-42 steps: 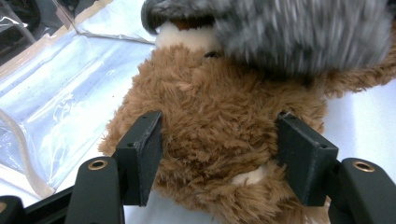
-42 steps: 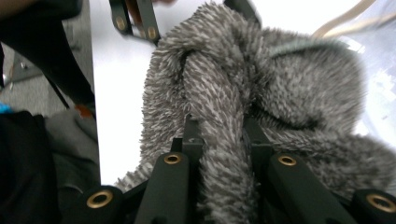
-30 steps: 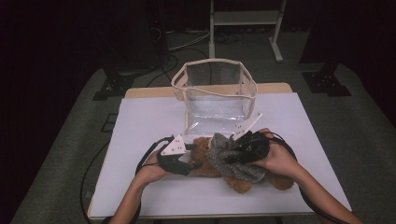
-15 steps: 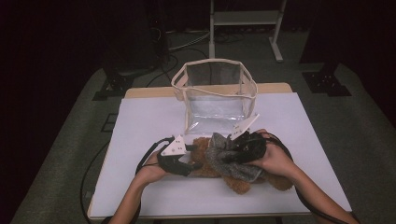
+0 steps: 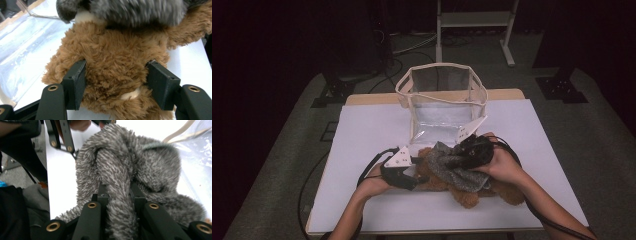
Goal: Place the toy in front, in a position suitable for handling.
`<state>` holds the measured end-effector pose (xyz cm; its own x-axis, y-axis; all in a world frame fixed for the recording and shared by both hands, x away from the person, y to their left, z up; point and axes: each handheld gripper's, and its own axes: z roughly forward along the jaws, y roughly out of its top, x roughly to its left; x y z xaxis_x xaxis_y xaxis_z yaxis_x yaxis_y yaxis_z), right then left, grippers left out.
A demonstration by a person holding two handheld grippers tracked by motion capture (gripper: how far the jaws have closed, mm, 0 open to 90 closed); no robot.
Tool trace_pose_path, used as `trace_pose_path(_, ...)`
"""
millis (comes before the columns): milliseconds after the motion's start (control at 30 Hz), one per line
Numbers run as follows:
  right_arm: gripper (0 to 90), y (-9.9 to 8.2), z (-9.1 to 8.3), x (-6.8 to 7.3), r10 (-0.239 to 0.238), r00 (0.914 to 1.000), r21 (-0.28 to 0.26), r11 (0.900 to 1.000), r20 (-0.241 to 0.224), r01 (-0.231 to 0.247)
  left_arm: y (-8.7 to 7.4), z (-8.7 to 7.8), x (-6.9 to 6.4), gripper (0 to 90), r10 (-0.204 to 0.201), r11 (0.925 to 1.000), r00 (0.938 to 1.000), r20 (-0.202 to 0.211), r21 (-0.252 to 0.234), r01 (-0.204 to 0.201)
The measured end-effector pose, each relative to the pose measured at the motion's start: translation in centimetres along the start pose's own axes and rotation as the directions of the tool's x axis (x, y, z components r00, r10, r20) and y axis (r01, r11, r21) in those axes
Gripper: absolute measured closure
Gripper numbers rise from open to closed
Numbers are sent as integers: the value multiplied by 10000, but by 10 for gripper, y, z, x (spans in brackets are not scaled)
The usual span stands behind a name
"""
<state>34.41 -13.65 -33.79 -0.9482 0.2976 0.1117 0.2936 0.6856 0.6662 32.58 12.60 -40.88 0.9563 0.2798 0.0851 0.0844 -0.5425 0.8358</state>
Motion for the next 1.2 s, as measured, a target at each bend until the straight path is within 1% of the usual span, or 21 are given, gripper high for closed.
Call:
trace_pose_path(33,751,2,-1,-1,-17,10000,-10,10000,21,17,0,0,-1,368,55,10000,10000,30,14,-55)
trace_pose_path(67,752,6,-3,-3,-74,9999,-39,10000,135,74,0,0,-2,371,118,9999,9999,67,28,-118)
trace_pose_path(200,751,26,-3,-13,6,9997,-200,9998,230,-1,0,1,-6,374,313,9995,9992,244,95,-316)
trace_pose_path(267,752,38,6,-22,134,9999,24,9999,29,-134,1,0,-7,373,393,9991,9989,258,167,-398)
trace_pose_path(333,751,46,20,-27,176,9998,520,9985,86,-181,0,0,-8,373,408,9989,9988,282,221,-414)
trace_pose_path(400,751,52,33,-32,363,9993,807,9961,-36,-359,-1,1,-8,373,337,9993,9990,295,175,-342)
trace_pose_path(433,751,54,37,-34,411,9991,880,9953,-58,-404,-1,1,-9,374,351,9992,9988,327,166,-357)
trace_pose_path(467,751,57,43,-38,552,9984,986,9937,-102,-539,-1,0,-8,374,500,9984,9981,371,263,-510)
trace_pose_path(533,751,61,54,-42,737,9972,1235,9898,-124,-717,0,0,-10,374,557,9980,9976,420,283,-569)
trace_pose_path(600,751,63,65,-47,830,9964,1524,9851,-146,-798,0,0,-10,374,722,9965,9961,504,376,-741)
trace_pose_path(633,751,63,70,-49,863,9962,1627,9832,-141,-829,-1,0,-11,374,691,9969,9963,509,344,-709)
trace_pose_path(700,751,63,76,-53,1003,9948,1691,9810,-198,-956,-1,-1,-11,374,707,9967,9961,527,349,-726)
trace_pose_path(733,752,62,77,-55,1088,9938,1622,9813,-248,-1034,-2,-1,-11,374,694,9969,9961,547,321,-712)
trace_pose_path(800,752,59,73,-55,1102,9936,1522,9827,-254,-1051,-2,-2,-11,374,735,9966,9955,604,321,-756)
trace_pose_path(833,753,58,70,-54,1076,9938,1399,9848,-269,-1028,-2,-2,-11,374,670,9973,9958,630,252,-687)
trace_pose_path(867,753,57,64,-53,1098,9935,1270,9863,-290,-1053,-2,-2,-10,374,661,9974,9957,647,243,-678)
trace_pose_path(900,753,55,59,-51,999,9946,1188,9883,-284,-958,-1,-2,-10,374,638,9976,9958,659,221,-654)
trace_pose_path(967,754,52,49,-48,964,9950,1017,9904,-247,-935,-1,-2,-10,371,664,9973,9954,692,276,-685)
trace_pose_path(1100,754,41,20,-41,738,9970,618,9955,-218,-723,-1,-3,-9,365,659,9971,9951,738,329,-684)
trace_pose_path(1200,754,30,2,-37,865,9958,331,9958,-305,-855,0,-4,-8,360,660,9969,9946,797,368,-691)
